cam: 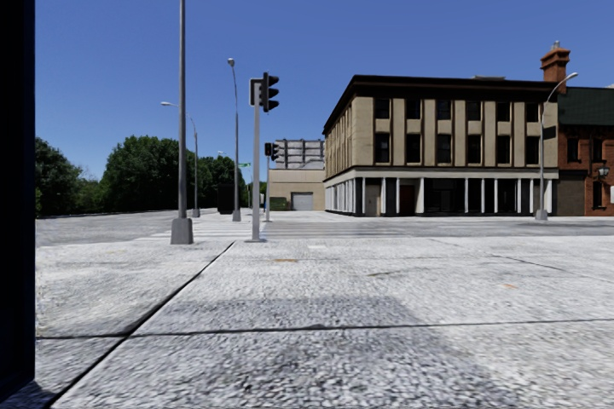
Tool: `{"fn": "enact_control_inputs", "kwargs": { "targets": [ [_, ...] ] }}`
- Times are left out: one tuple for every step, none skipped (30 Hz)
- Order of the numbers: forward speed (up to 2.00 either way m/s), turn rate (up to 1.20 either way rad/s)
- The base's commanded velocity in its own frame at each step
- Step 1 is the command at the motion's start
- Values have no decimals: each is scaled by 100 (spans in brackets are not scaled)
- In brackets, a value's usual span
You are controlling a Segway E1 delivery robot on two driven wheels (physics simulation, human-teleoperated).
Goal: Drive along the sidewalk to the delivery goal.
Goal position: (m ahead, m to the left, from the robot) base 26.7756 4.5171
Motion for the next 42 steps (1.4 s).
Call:
{"fn": "enact_control_inputs", "kwargs": {
  "targets": [
    [200,0],
    [200,0],
    [200,0],
    [200,0],
    [200,0],
    [200,0],
    [200,0],
    [200,0],
    [200,0],
    [200,0],
    [200,0],
    [200,0],
    [200,0],
    [200,0],
    [200,0],
    [200,0],
    [200,0],
    [200,0],
    [200,0],
    [200,0],
    [200,0],
    [200,0],
    [200,0],
    [200,0],
    [200,0],
    [200,0],
    [200,0],
    [200,0],
    [200,0],
    [200,0],
    [200,0],
    [200,0],
    [200,0],
    [200,0],
    [200,0],
    [200,0],
    [200,0],
    [200,0],
    [200,0],
    [200,0],
    [200,0],
    [200,0]
  ]
}}
